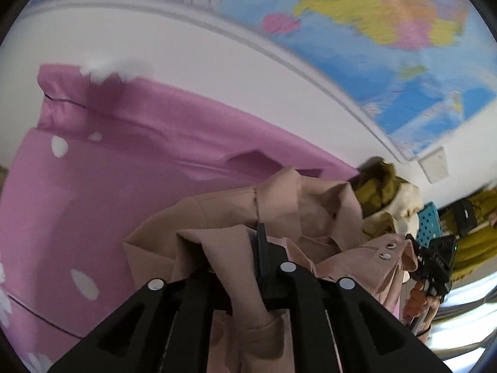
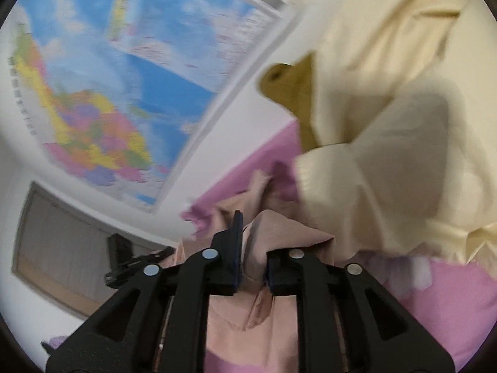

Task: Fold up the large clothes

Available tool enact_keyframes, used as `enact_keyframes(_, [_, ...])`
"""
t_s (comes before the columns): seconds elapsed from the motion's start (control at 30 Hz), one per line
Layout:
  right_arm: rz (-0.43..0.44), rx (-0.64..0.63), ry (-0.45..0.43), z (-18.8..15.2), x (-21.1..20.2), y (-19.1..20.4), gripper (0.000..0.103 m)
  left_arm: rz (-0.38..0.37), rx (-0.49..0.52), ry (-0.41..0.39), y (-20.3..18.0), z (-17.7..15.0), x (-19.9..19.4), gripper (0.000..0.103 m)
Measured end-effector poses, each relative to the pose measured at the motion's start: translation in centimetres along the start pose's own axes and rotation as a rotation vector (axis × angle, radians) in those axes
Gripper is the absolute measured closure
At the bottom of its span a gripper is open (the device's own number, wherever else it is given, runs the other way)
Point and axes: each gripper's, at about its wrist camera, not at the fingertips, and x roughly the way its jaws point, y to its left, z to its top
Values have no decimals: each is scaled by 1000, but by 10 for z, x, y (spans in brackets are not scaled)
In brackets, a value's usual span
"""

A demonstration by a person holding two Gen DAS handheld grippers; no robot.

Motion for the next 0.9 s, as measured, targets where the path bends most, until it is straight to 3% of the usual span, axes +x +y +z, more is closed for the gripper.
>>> enact_keyframes(0.1, [-47, -8, -1, 2, 7, -5, 74, 7, -24, 23, 8, 9, 17, 89])
enact_keyframes(0.17, [-34, -25, -20, 0, 2, 0, 59, -28, -47, 32, 13, 9, 18, 75])
enact_keyframes(0.23, [-38, -73, -47, -3, -7, 10, 55, -103, -42, 6, 16, 3, 7, 56])
enact_keyframes(0.27, [-41, -111, -69, -7, -14, 18, 54, -129, -26, -16, 16, 0, 1, 52])
enact_keyframes(0.4, [-40, -280, -101, -29, -32, 52, 54, -219, 111, -96, 9, -27, -35, 42])
enact_keyframes(0.5, [-87, -471, -26, -55, -15, 86, 47, -146, 258, -108, -8, -49, -44, 36])
enact_keyframes(0.53, [-126, -521, -10, -61, -6, 93, 43, -94, 306, -95, -16, -56, -40, 36])
enact_keyframes(0.63, [-257, -660, 76, -80, 42, 109, 42, 2, 394, -48, -35, -65, -18, 36])
enact_keyframes(0.7, [-319, -713, 142, -89, 80, 111, 41, 71, 399, -11, -38, -63, -1, 38])
enact_keyframes(0.83, [-414, -784, 223, -99, 127, 107, 34, 99, 341, 22, -36, -47, 25, 57])
enact_keyframes(0.9, [-490, -819, 226, -101, 142, 103, 37, 89, 289, 18, -31, -33, 31, 61])
